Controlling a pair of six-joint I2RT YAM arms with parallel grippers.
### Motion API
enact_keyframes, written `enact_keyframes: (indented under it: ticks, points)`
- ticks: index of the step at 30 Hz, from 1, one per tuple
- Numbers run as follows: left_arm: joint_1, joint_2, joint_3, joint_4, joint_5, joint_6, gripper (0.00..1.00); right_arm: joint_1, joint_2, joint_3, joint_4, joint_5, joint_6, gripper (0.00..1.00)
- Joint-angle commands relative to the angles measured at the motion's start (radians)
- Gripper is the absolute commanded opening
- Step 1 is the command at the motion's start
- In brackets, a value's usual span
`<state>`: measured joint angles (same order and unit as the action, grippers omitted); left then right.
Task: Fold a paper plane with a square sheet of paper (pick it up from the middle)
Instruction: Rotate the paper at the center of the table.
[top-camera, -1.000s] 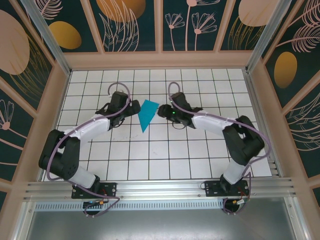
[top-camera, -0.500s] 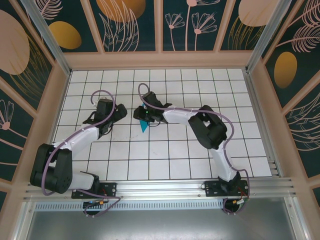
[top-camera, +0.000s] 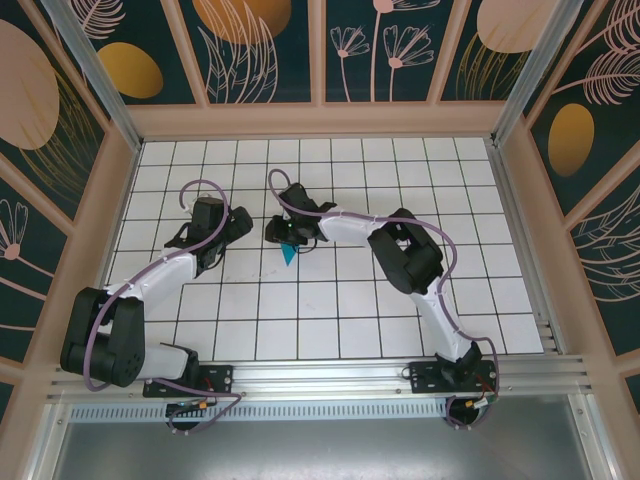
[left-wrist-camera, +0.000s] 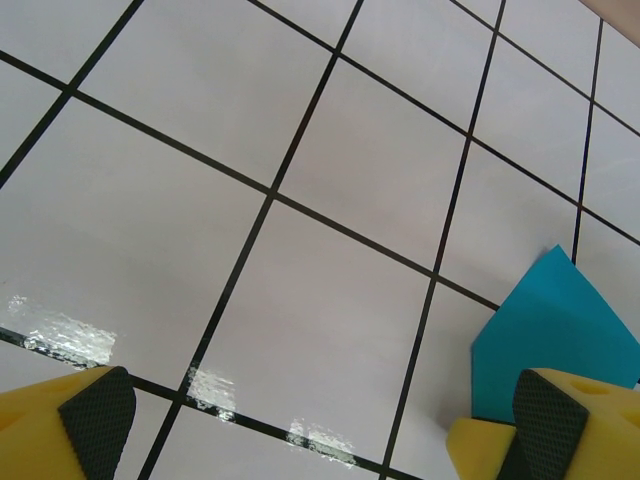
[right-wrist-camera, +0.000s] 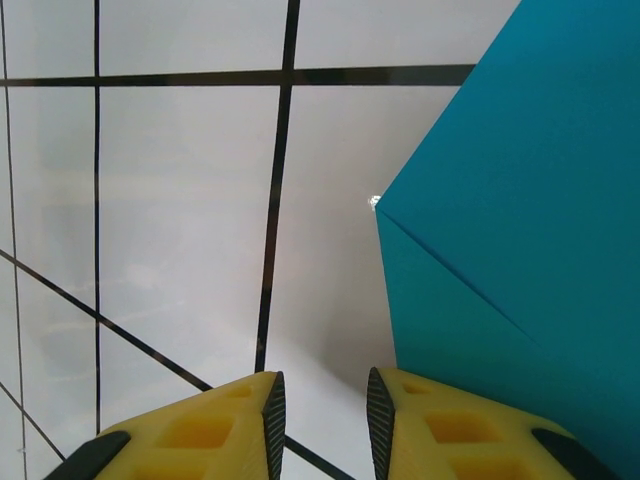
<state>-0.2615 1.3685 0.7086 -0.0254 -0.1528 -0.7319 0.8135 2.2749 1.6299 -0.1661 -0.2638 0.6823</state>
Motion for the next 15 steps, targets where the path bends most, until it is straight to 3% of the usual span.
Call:
enact_keyframes:
  ticks: [1, 10, 13, 15]
  points:
    - [0.006, 0.008, 0.004, 0.021, 0.021, -0.014, 0.98, -0.02, 0.01, -0.023, -0.122, 0.002, -0.087, 0.31]
    - [0.008, 0.025, 0.009, 0.033, 0.086, 0.0, 0.99, -0.142, -0.225, -0.351, -0.151, -0.104, -0.465, 0.3]
    - [0.008, 0.029, 0.006, 0.062, 0.132, 0.008, 0.98, -0.166, -0.319, -0.382, -0.139, -0.096, -0.478, 0.3]
    - [0.008, 0.035, 0.002, 0.084, 0.169, 0.011, 0.99, -0.168, -0.376, -0.391, -0.098, -0.064, -0.399, 0.31]
